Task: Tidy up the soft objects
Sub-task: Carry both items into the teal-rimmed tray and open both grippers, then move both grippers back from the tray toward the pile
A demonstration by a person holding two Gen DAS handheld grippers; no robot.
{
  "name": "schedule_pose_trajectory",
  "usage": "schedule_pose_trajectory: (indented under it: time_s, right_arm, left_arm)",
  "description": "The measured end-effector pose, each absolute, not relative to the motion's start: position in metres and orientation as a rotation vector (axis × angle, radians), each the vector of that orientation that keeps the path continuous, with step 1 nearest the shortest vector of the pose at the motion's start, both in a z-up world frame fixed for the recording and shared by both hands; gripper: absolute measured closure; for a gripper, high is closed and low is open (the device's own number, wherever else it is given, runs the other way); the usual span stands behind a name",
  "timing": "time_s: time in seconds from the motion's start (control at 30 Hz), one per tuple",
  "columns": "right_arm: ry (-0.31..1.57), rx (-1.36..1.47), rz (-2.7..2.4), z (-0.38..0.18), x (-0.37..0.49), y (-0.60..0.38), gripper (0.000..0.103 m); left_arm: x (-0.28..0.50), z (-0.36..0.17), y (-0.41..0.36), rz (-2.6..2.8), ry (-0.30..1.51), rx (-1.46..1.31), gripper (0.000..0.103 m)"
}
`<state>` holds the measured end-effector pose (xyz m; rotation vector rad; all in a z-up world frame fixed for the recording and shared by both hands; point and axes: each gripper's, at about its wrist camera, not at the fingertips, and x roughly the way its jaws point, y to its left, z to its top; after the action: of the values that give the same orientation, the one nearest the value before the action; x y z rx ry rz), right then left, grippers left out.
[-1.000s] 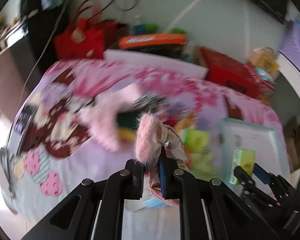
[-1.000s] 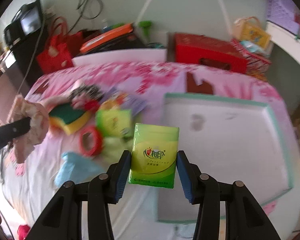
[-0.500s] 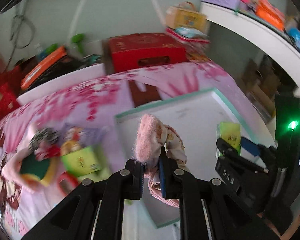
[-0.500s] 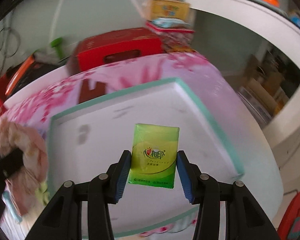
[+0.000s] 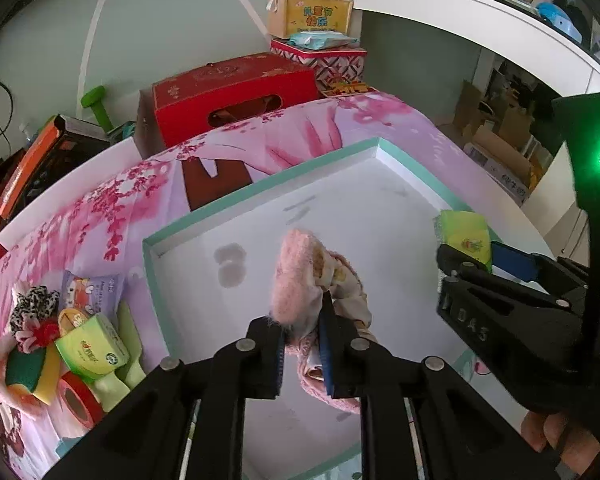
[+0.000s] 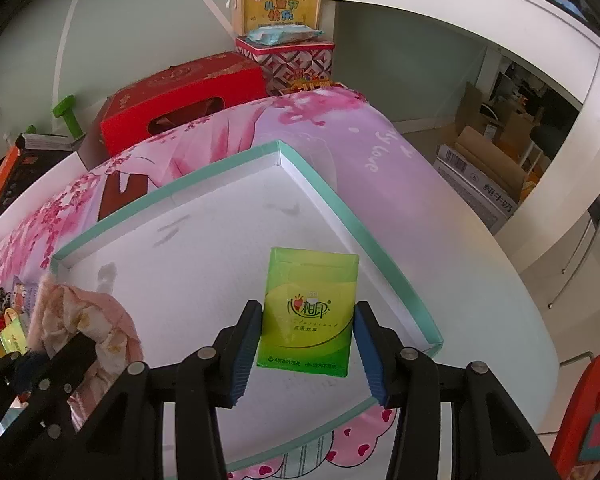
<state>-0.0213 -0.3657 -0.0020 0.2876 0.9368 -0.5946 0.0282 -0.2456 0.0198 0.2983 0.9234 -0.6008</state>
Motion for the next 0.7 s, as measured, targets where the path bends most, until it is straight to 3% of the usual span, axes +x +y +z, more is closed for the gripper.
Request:
schedule_pose_trajectory:
  time_s: [0.03, 0.1, 0.17, 0.3, 0.47, 0.53, 0.7]
  right_arm:
    - [0.936, 0.29, -0.596, -0.002, -0.022, -0.365, 0.051]
    - [0.937, 0.285, -0.598, -0.001, -0.022, -0.365, 0.044]
    - [0.937, 0.285, -0.596, -0.001, -0.022, -0.364, 0.037]
    - [0.945, 0.302, -0.572, -0.004, -0.021, -0.364, 0.026]
    - [0.954, 0.319, -0.56, -0.008, -0.022, -0.364, 0.011]
    - [0.953, 0.322, -0.563, -0.009, -0.023, -0.365, 0.0]
    - [0.956, 0.315, -0.575, -0.01, -0.023, -0.365, 0.0]
  left_arm:
    - [0.029, 0.019, -0.245, -0.591, 0.922, 0.301, 0.067]
    - [0.031, 0.019, -0.242, -0.577, 0.928, 0.295, 0.042]
    - [0.033, 0.021, -0.237, -0.563, 0.927, 0.283, 0.039]
    - [0.036, 0.026, -0.231, -0.54, 0.907, 0.276, 0.018]
    - [0.044, 0.026, -0.221, -0.508, 0.916, 0.233, 0.007]
    - [0.048, 0.025, -0.216, -0.49, 0.92, 0.215, 0.003]
    - [0.055, 0.024, -0.203, -0.44, 0.928, 0.182, 0.003]
